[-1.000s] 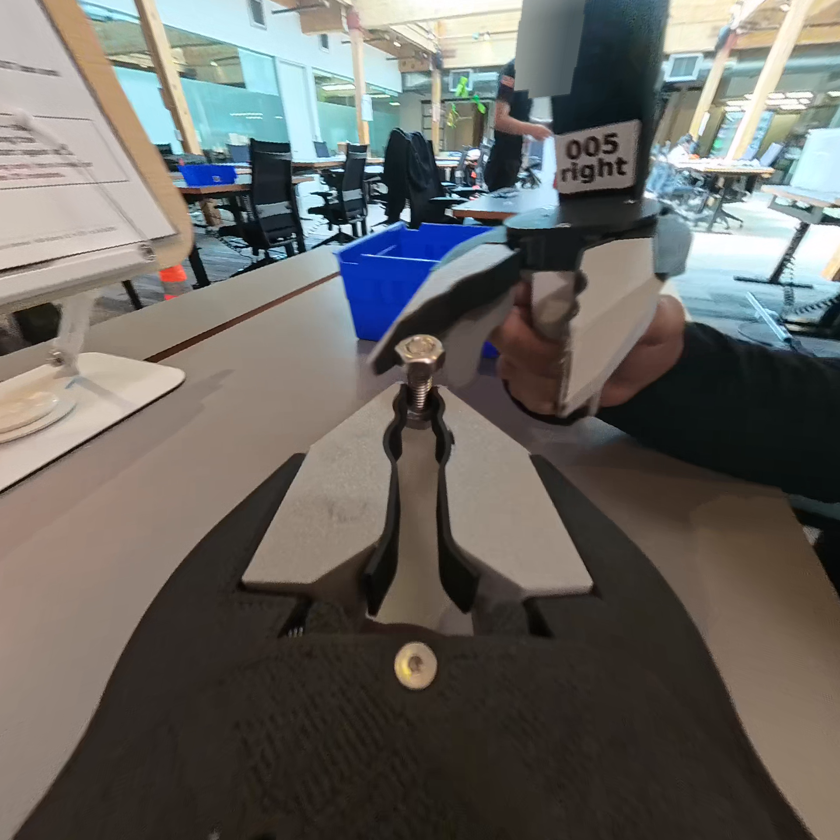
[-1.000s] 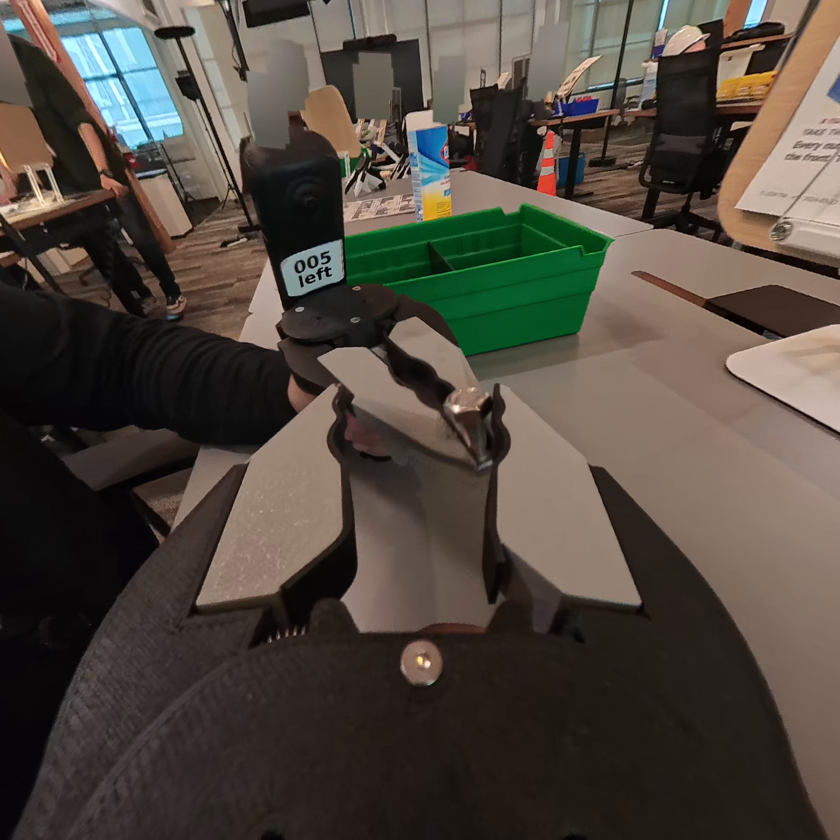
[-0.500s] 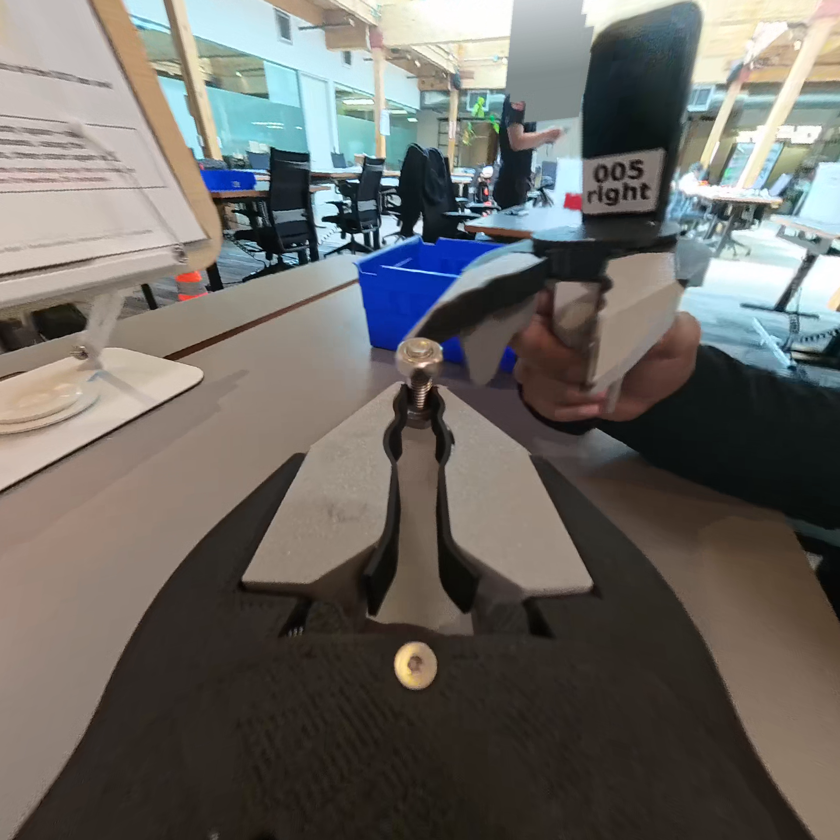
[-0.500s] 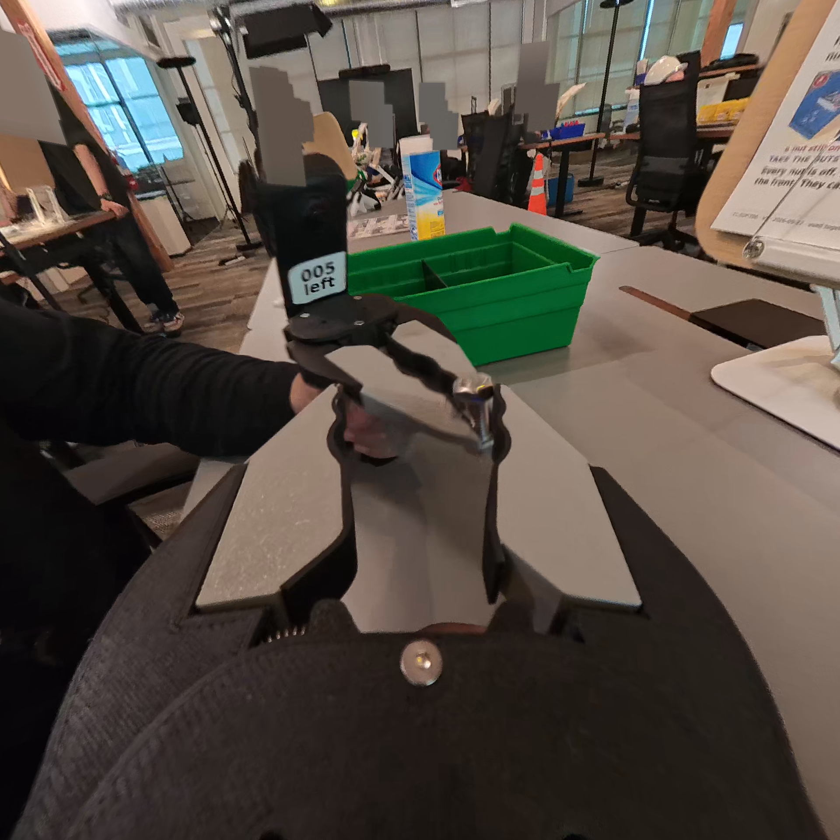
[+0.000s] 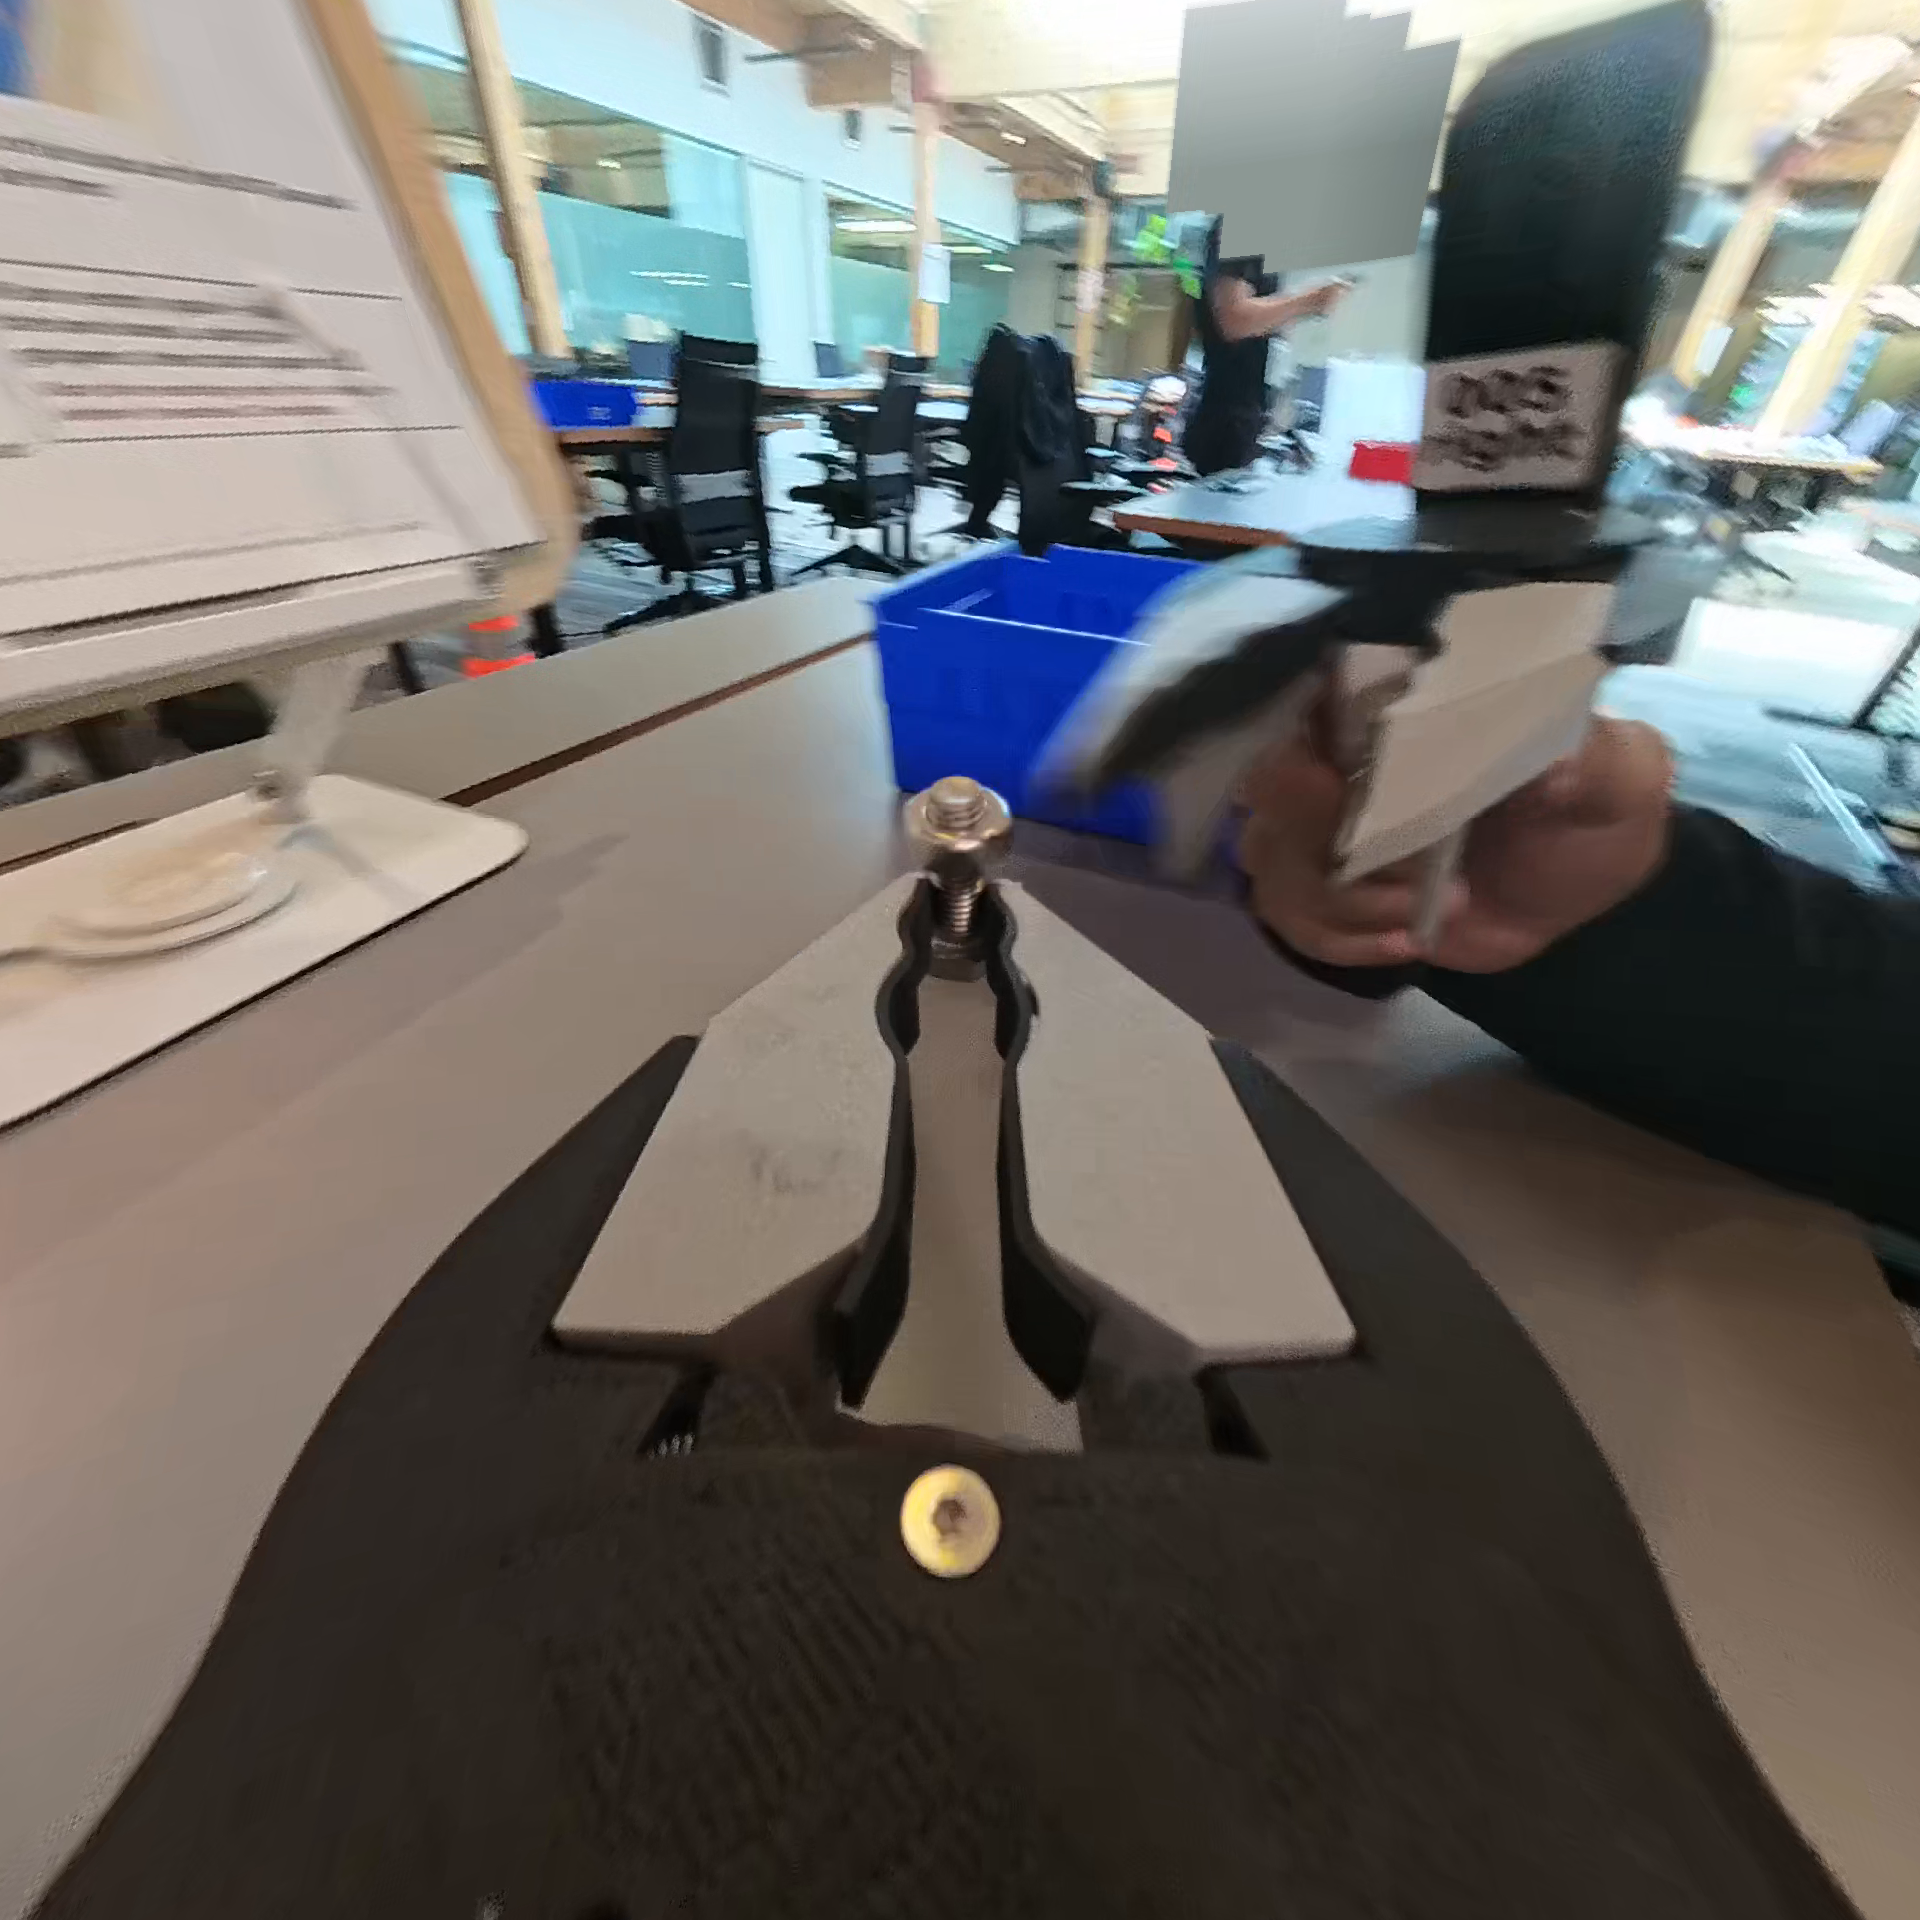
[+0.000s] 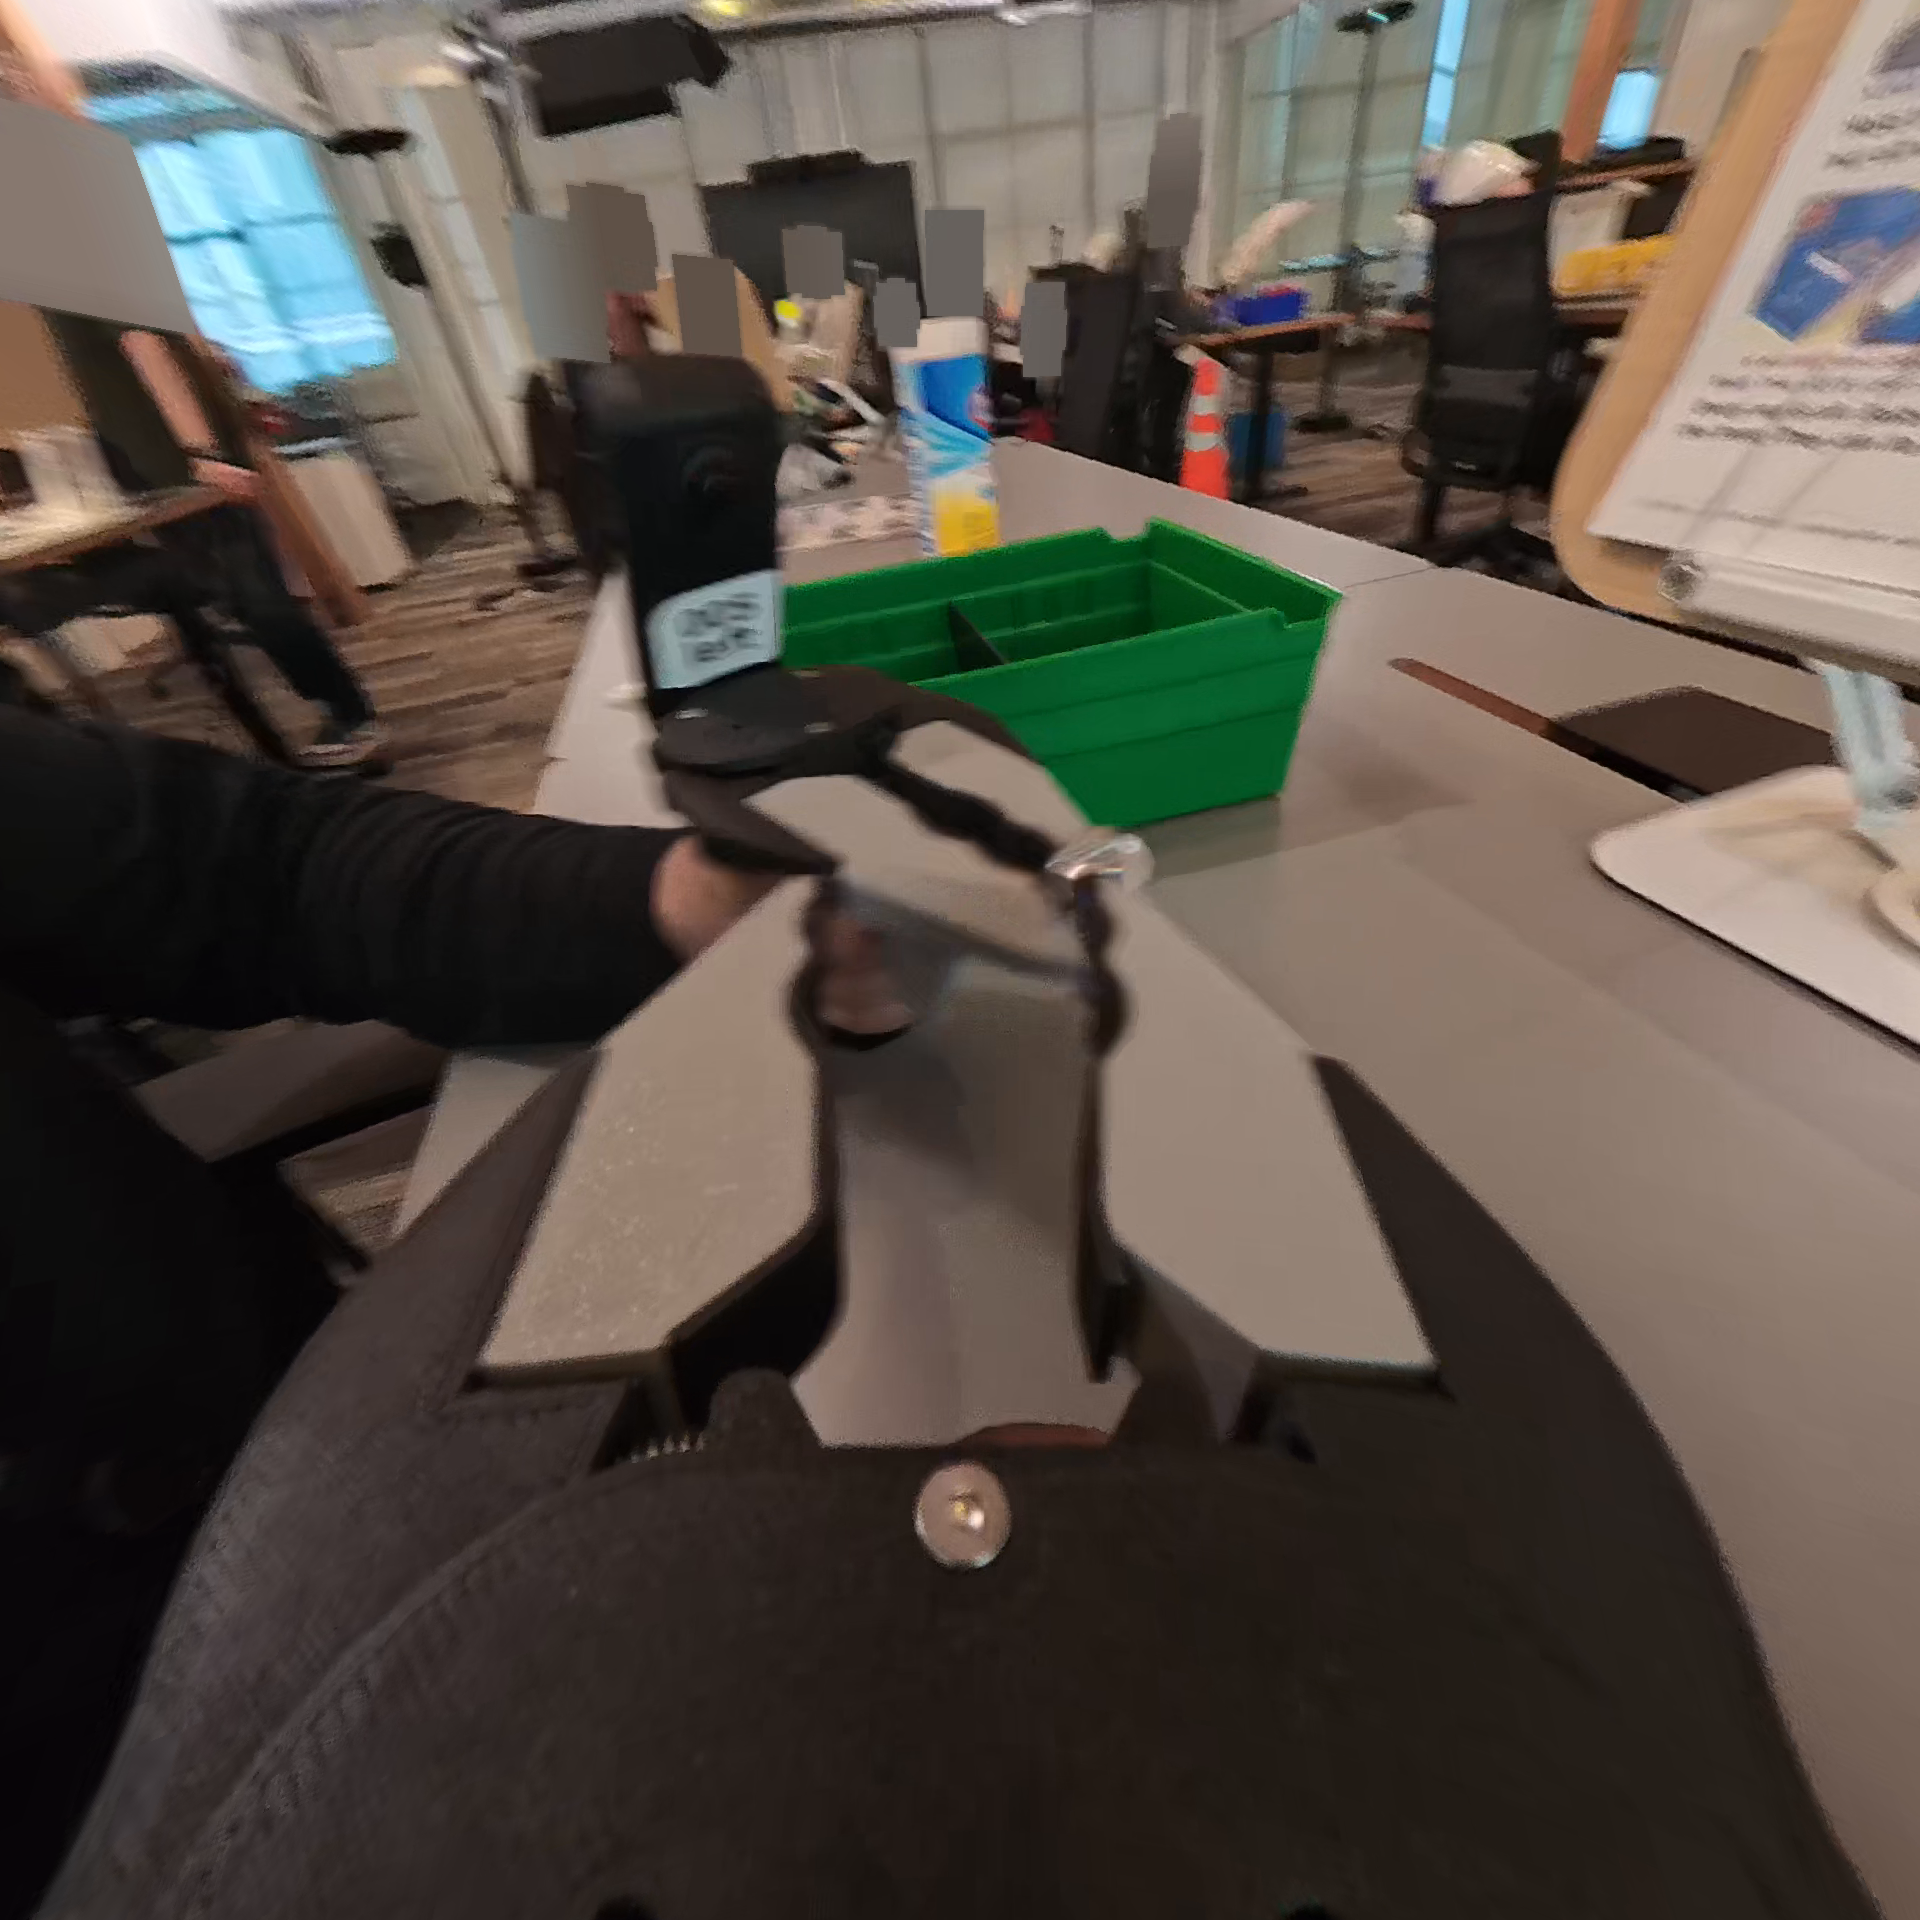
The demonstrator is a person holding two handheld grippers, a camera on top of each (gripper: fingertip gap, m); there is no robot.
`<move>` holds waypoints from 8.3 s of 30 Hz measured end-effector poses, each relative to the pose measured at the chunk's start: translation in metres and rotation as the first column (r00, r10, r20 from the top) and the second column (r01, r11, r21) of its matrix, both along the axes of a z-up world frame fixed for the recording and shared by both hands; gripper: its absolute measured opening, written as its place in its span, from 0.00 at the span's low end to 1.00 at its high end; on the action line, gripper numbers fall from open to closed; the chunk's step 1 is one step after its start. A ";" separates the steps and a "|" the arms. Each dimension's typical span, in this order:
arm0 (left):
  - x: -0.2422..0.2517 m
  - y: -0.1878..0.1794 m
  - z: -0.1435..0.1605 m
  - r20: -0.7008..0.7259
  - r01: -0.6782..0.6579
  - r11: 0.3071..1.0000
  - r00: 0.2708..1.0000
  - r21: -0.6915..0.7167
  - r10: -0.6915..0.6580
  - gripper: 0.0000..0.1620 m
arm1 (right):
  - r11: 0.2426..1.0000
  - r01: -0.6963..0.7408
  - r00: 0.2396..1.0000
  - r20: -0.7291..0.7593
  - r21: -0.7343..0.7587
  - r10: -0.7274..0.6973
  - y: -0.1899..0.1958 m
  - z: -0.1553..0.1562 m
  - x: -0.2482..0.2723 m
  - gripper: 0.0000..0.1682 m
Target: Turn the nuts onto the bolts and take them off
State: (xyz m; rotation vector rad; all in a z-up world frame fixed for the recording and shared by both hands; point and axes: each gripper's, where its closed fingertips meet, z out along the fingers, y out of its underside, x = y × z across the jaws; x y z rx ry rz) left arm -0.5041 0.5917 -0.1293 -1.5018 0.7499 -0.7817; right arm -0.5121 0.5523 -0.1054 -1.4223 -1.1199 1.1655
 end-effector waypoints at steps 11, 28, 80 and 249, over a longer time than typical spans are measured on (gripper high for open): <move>0.018 -0.015 -0.012 -0.042 0.103 0.993 0.994 -0.056 -0.105 0.04 | 0.995 0.092 0.995 0.036 -0.045 -0.090 0.018 -0.012 -0.001 0.21; 0.020 -0.016 -0.014 -0.023 0.106 0.990 0.994 -0.088 -0.108 0.09 | 0.982 0.137 0.990 0.033 -0.133 -0.134 0.029 -0.017 0.006 0.06; 0.013 -0.015 -0.012 0.028 0.161 0.978 0.987 -0.131 -0.159 0.10 | 0.959 -0.064 0.993 -0.118 -0.275 0.032 0.012 -0.001 0.013 0.22; -0.386 -0.095 -0.111 -0.846 -0.742 0.433 0.343 -0.511 -0.409 0.14 | 0.975 0.185 0.871 0.440 0.121 -0.220 0.014 -0.097 0.020 0.29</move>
